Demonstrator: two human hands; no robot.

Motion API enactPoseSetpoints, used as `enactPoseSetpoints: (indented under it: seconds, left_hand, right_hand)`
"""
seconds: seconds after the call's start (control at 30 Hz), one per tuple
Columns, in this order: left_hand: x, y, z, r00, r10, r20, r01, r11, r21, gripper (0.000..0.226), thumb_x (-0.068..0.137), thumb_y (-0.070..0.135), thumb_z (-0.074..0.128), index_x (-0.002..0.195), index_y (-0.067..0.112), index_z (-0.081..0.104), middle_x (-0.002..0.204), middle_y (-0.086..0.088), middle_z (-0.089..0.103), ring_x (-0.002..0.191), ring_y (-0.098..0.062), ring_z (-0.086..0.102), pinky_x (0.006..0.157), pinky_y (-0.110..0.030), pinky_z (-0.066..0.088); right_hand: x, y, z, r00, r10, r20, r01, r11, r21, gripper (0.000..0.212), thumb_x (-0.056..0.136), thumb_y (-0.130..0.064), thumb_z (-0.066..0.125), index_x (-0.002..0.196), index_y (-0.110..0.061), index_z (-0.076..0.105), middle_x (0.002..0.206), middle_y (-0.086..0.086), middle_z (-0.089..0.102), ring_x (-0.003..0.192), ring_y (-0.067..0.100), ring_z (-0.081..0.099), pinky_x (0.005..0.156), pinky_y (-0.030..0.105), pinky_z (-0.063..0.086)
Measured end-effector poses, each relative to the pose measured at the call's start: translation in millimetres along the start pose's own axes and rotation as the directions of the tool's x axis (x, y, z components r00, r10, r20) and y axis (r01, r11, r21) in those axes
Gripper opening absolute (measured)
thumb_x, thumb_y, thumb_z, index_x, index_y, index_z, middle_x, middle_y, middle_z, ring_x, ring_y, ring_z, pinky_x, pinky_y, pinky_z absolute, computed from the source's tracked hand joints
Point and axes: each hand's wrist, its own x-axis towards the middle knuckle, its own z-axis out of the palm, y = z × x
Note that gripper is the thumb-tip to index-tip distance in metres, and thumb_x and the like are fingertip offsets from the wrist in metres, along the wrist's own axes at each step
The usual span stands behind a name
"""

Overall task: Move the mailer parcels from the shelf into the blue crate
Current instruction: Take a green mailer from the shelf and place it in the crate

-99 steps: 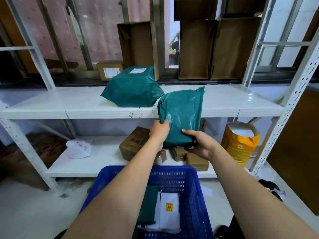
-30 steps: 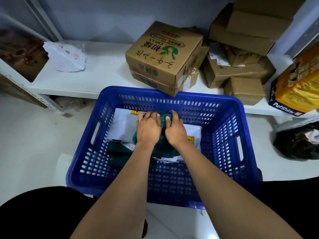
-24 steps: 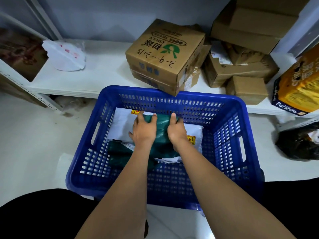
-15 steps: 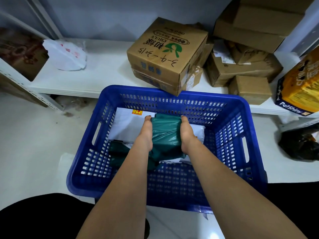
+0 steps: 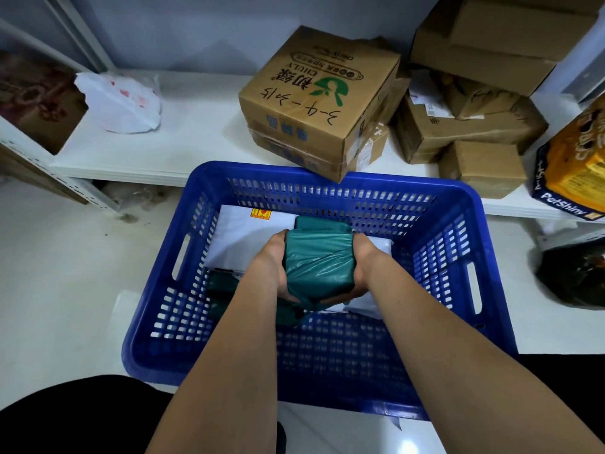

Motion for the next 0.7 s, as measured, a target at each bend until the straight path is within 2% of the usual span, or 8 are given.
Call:
enactPoseSetpoints:
  seconds: [0.13, 0.27, 0.33, 0.43, 0.53, 0.63, 0.7]
  left_hand:
    - [2, -3, -5, 1.000, -0.019, 0.008, 0.019, 0.999, -0.033, 0.054, 0.072, 0.062, 0.063, 0.097, 0.015, 0.070, 0.085, -0.014, 0.074, 0.090, -0.033, 0.065, 0.081, -0.050, 0.050]
    - [11, -1, -5, 0.997, -0.059, 0.041, 0.061, 0.997, -0.051, 0.060, 0.063, 0.060, 0.068, 0.108, 0.020, 0.071, 0.101, -0.012, 0.073, 0.098, -0.033, 0.066, 0.095, -0.052, 0.045]
    - [10, -1, -4, 0.994, -0.048, 0.098, 0.056, 0.995, -0.078, 0.055, 0.069, 0.058, 0.064, 0.107, 0.018, 0.071, 0.097, -0.013, 0.073, 0.091, -0.033, 0.067, 0.090, -0.049, 0.049]
    - [9, -5, -6, 0.977, -0.055, 0.206, 0.079, 0.991, -0.109, 0.060, 0.072, 0.058, 0.063, 0.111, 0.014, 0.070, 0.105, -0.018, 0.073, 0.099, -0.038, 0.065, 0.089, -0.058, 0.048]
    - [4, -7, -5, 0.978, -0.057, 0.202, 0.086, 0.987, -0.135, 0.056, 0.075, 0.057, 0.062, 0.102, 0.010, 0.070, 0.094, -0.021, 0.074, 0.092, -0.038, 0.066, 0.080, -0.057, 0.050]
    - [7, -5, -6, 0.977, -0.067, 0.202, 0.094, 0.987, -0.130, 0.057, 0.073, 0.058, 0.064, 0.105, 0.012, 0.070, 0.094, -0.019, 0.074, 0.091, -0.037, 0.068, 0.088, -0.056, 0.050]
    - [11, -3, -8, 0.979, -0.074, 0.189, 0.097, 0.988, -0.117, 0.056, 0.073, 0.058, 0.063, 0.104, 0.012, 0.070, 0.092, -0.018, 0.074, 0.087, -0.037, 0.069, 0.088, -0.056, 0.051]
  right_hand:
    - [-2, 2, 4, 0.999, -0.027, 0.047, 0.028, 0.999, -0.018, 0.074, 0.066, -0.069, 0.063, 0.112, -0.013, 0.071, 0.109, 0.021, 0.071, 0.104, 0.044, 0.065, 0.096, 0.063, 0.044]
    - [-3, 4, 4, 0.997, -0.061, 0.050, 0.063, 0.997, -0.042, 0.071, 0.066, -0.067, 0.065, 0.111, -0.012, 0.072, 0.109, 0.019, 0.071, 0.104, 0.042, 0.065, 0.096, 0.062, 0.045]
    - [0, 5, 3, 0.997, -0.056, 0.055, 0.058, 0.998, -0.032, 0.068, 0.065, -0.062, 0.069, 0.114, -0.015, 0.072, 0.110, 0.016, 0.072, 0.104, 0.040, 0.066, 0.096, 0.058, 0.047]
    - [5, 10, 3, 0.999, -0.045, 0.028, 0.045, 0.999, -0.002, 0.065, 0.065, -0.059, 0.071, 0.112, -0.014, 0.074, 0.108, 0.014, 0.073, 0.103, 0.038, 0.067, 0.097, 0.053, 0.049]
    - [0, 13, 5, 0.999, -0.045, 0.017, 0.045, 0.999, 0.016, 0.063, 0.067, -0.060, 0.067, 0.110, -0.013, 0.074, 0.106, 0.015, 0.073, 0.102, 0.038, 0.068, 0.097, 0.052, 0.049]
    - [-5, 11, 10, 0.994, -0.099, 0.042, 0.097, 0.994, 0.042, 0.060, 0.077, -0.060, 0.060, 0.111, -0.012, 0.072, 0.109, 0.014, 0.072, 0.107, 0.036, 0.065, 0.100, 0.049, 0.048]
    - [-3, 10, 11, 0.996, -0.088, 0.023, 0.087, 0.996, 0.026, 0.063, 0.073, -0.061, 0.062, 0.112, -0.013, 0.072, 0.110, 0.013, 0.072, 0.107, 0.036, 0.066, 0.099, 0.050, 0.049]
